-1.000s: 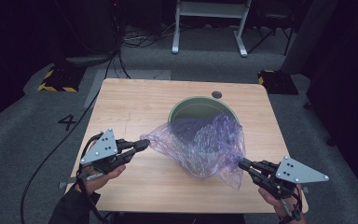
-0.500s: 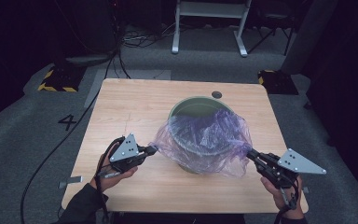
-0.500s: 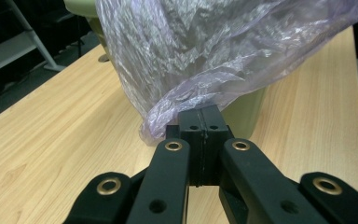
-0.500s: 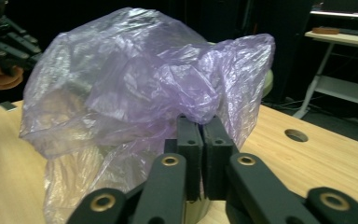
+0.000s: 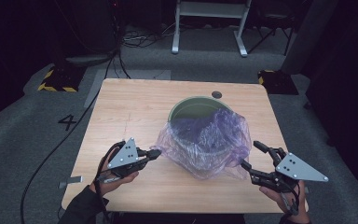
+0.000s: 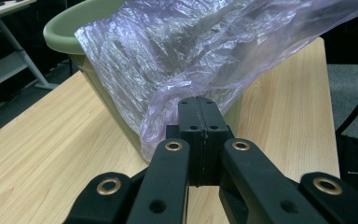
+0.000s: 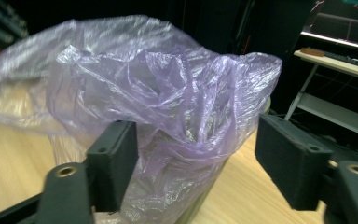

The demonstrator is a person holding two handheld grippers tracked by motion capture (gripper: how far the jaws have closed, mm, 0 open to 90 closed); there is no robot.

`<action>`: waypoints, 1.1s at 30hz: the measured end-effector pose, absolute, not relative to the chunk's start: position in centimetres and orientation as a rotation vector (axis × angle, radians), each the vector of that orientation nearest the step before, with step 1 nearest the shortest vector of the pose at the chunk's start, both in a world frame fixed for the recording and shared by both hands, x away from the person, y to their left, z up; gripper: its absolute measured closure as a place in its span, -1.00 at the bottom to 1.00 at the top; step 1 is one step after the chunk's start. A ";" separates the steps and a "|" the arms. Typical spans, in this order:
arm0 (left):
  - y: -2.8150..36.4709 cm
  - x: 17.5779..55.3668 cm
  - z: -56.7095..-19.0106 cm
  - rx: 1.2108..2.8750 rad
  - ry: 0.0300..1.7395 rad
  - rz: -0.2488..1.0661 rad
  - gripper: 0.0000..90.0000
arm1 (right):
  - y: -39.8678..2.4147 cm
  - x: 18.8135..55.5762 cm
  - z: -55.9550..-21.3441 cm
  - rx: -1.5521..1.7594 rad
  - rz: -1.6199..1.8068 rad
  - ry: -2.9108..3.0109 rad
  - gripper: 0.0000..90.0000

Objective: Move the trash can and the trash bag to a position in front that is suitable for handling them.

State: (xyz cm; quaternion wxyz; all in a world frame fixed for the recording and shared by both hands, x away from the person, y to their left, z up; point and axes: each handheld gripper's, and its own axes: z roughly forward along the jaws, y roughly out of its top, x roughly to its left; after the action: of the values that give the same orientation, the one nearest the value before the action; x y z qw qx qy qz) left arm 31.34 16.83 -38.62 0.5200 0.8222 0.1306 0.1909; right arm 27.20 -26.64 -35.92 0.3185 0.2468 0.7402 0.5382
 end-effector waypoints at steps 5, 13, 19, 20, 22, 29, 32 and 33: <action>17.2 31.6 -38.8 1.966 0.340 0.454 1.00 | -27.8 26.3 -35.6 0.655 1.307 1.982 -0.47; 17.2 32.0 -39.1 1.970 0.354 0.451 1.00 | -30.3 25.5 -35.3 0.681 1.364 2.013 -0.52; 17.0 32.2 -39.4 1.975 0.356 0.448 1.00 | -30.1 24.4 -34.6 0.598 1.398 2.021 -0.54; 17.0 32.2 -39.4 1.975 0.356 0.448 1.00 | -30.0 24.2 -34.5 0.589 1.405 2.020 -0.53; 17.1 32.2 -39.4 1.977 0.359 0.450 1.00 | -30.0 24.0 -34.3 0.572 1.411 2.016 -0.53; 17.0 32.4 -39.5 1.974 0.356 0.435 1.00 | -28.8 23.2 -34.6 0.409 1.390 2.101 -0.52; 17.0 32.4 -39.5 1.969 0.356 0.434 1.00 | -28.5 23.5 -35.0 0.403 1.363 2.113 -0.50; 17.1 32.4 -39.4 1.967 0.355 0.435 1.00 | -28.2 23.7 -35.2 0.405 1.344 2.116 -0.47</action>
State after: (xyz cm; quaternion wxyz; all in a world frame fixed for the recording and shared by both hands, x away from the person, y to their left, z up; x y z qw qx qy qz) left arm 32.38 17.06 -39.44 0.5209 0.8209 0.1480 0.1813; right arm 23.66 -28.24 -35.20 0.2966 0.1524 0.7958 0.5055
